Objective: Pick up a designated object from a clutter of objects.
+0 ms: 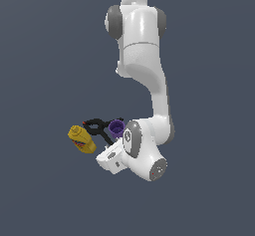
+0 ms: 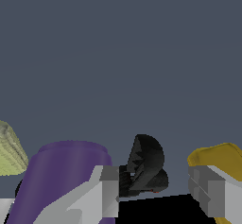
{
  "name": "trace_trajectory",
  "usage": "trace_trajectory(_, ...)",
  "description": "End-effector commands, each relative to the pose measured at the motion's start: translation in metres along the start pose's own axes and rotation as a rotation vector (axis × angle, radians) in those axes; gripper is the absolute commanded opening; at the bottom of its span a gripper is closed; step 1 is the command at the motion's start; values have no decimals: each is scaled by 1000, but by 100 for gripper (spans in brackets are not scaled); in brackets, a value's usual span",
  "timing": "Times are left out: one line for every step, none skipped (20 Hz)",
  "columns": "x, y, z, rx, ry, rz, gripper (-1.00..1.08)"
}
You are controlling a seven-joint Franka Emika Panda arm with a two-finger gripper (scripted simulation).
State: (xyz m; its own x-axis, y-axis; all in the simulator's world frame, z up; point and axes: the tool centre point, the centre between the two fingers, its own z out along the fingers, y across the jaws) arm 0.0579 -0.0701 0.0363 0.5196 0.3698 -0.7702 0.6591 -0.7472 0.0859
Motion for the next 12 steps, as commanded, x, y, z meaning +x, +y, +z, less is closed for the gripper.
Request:
trace_trajectory(0,-1,16,8,-14,-2,28)
trace_trajectory(0,0,18,8,-14,-2,28)
trace_trajectory(0,-1,20,7,-14,-2,28)
trace_trajectory(0,0,22,7,-14,-2,28)
trace_trajectory(0,0,23,7,-15,-2,28)
trace_trajectory(0,0,24,7,-15,-2,28)
trace_trajectory(0,0,24,7,-15,-2,28)
trace_trajectory(0,0,24,7,-15,-2,28)
trace_trajectory(0,0,24,7,-15,-2,-100)
trace_trajectory(0,0,24,7,-15,-2,-100)
trace_trajectory(0,0,24,7,-15,-2,-100)
trace_trajectory(0,0,24,7,-15,-2,-100)
